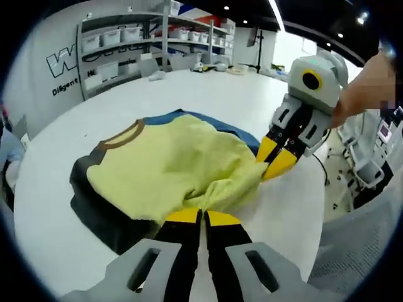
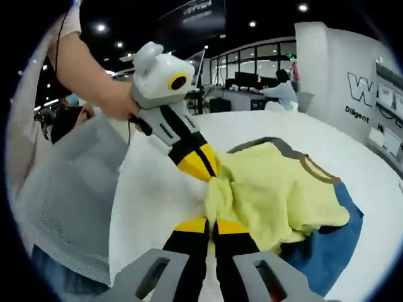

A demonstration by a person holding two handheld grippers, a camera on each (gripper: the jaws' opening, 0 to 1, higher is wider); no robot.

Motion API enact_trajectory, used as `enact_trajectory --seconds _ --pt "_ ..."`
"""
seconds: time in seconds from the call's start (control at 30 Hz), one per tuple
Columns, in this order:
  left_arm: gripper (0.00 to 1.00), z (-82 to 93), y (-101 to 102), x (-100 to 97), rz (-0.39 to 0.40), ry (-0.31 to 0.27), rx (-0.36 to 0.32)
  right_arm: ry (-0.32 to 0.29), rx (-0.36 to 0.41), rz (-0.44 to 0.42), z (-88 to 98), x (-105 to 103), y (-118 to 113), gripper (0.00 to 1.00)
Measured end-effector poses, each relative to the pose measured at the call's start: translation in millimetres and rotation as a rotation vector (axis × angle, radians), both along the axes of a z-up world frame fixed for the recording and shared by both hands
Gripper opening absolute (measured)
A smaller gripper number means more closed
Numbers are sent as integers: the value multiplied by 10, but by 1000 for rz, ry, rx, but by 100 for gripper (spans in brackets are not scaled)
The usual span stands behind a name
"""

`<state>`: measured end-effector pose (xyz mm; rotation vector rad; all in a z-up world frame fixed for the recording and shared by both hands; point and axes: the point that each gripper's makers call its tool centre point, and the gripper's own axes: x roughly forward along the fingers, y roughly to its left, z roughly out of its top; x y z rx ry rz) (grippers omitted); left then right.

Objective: Fold the garment on the visible template until the final outline fits inside the template.

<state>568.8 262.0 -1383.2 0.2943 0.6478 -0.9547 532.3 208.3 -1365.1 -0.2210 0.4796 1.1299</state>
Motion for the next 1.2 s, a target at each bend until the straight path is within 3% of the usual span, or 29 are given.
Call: enact_trajectory --seconds 0.13,0.23,0.37,0.5,0.57,0.7,0.73,0.83,0.9,1.03,1.2 --pt "4 221 88 40 35 -37 -35 20 81 -10 328 74 89 0" --pt "15 368 104 -42 32 -58 -73 31 142 -14 547 108 173 0" --pt "31 323 28 -242 -37 -91 -34 49 160 -4 697 107 270 0" --pt "44 256 -72 -237 -21 -113 -23 79 171 14 745 49 352 0" --pt "41 226 -123 -215 -11 -118 -22 94 169 23 739 2 384 0" --pt "5 145 -70 -163 20 -111 19 130 160 39 690 -70 396 0" --pt "1 153 -42 -140 31 -104 14 129 157 42 671 -82 391 0" --pt "0 175 7 -105 46 -90 8 110 160 13 628 -29 326 0" --pt "0 213 54 -56 70 -78 -7 65 135 -21 558 53 242 0" --pt "0 247 131 52 96 -69 -10 72 87 -76 290 84 60 20" --pt "0 228 254 207 161 -40 -19 109 45 -115 -52 -11 -99 24"
